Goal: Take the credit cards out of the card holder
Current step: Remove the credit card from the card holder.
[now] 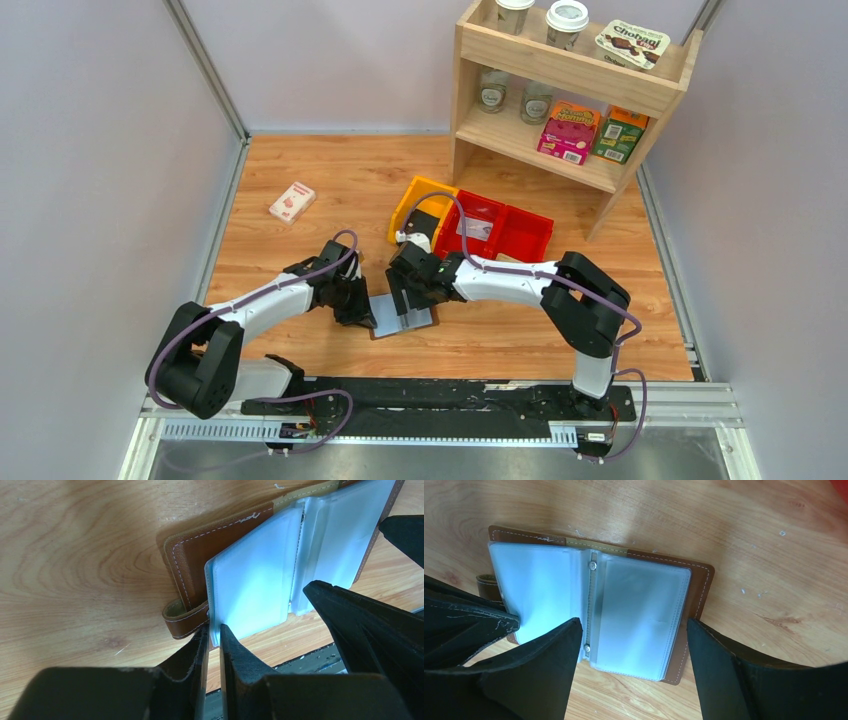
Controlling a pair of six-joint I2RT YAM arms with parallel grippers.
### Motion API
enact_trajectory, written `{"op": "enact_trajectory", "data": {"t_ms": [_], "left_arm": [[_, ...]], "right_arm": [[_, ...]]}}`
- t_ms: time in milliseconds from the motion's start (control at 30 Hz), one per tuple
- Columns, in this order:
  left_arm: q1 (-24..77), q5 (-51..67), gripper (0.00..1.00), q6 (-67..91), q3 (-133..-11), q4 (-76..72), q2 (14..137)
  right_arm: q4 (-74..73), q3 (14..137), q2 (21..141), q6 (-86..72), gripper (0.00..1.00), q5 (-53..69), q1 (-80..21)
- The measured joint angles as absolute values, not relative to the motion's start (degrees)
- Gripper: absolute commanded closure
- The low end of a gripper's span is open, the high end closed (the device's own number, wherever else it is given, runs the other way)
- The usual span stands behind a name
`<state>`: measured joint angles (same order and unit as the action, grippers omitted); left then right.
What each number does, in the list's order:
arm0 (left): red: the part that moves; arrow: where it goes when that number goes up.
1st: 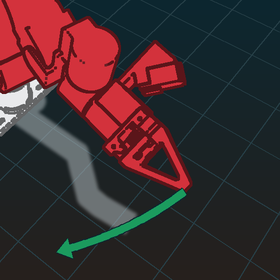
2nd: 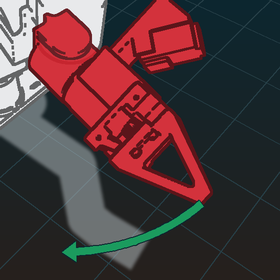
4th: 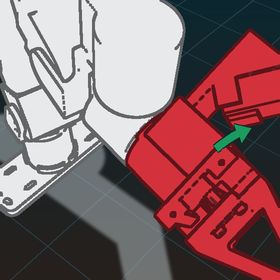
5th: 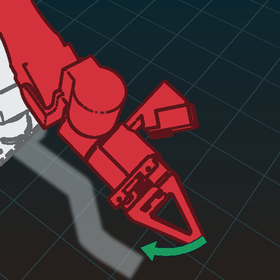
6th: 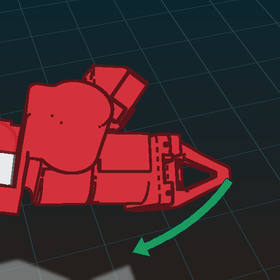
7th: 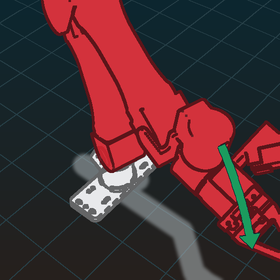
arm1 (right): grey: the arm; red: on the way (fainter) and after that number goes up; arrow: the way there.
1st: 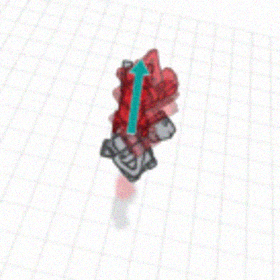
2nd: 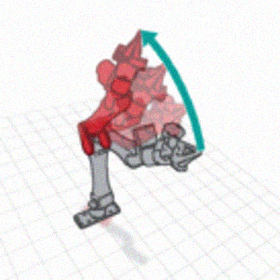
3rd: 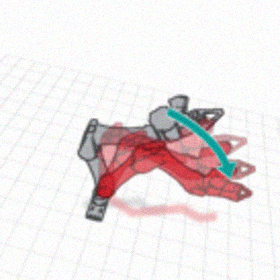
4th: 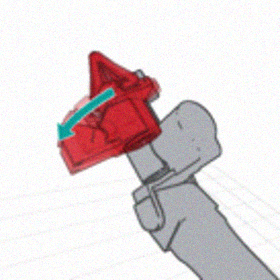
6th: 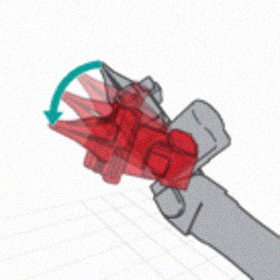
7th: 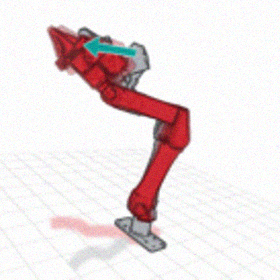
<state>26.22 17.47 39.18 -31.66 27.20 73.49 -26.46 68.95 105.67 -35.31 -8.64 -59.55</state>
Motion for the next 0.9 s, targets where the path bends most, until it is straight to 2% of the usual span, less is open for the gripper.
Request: {"op": "enact_trajectory", "data": {"t_ms": [500, 900], "left_arm": [[26.2, 17.5, 0.79, 39.1, -31.7, 27.2, 73.5], [26.2, 17.5, 0.79, 39.1, -31.7, 27.2, 73.5]], "right_arm": [[-25.6, 68.9, 105.7, -35.2, 0.32, -5.9, -59.5], [-22.1, 68.9, 102.3, -35.1, 0.31, 2.9, -59.5]]}}
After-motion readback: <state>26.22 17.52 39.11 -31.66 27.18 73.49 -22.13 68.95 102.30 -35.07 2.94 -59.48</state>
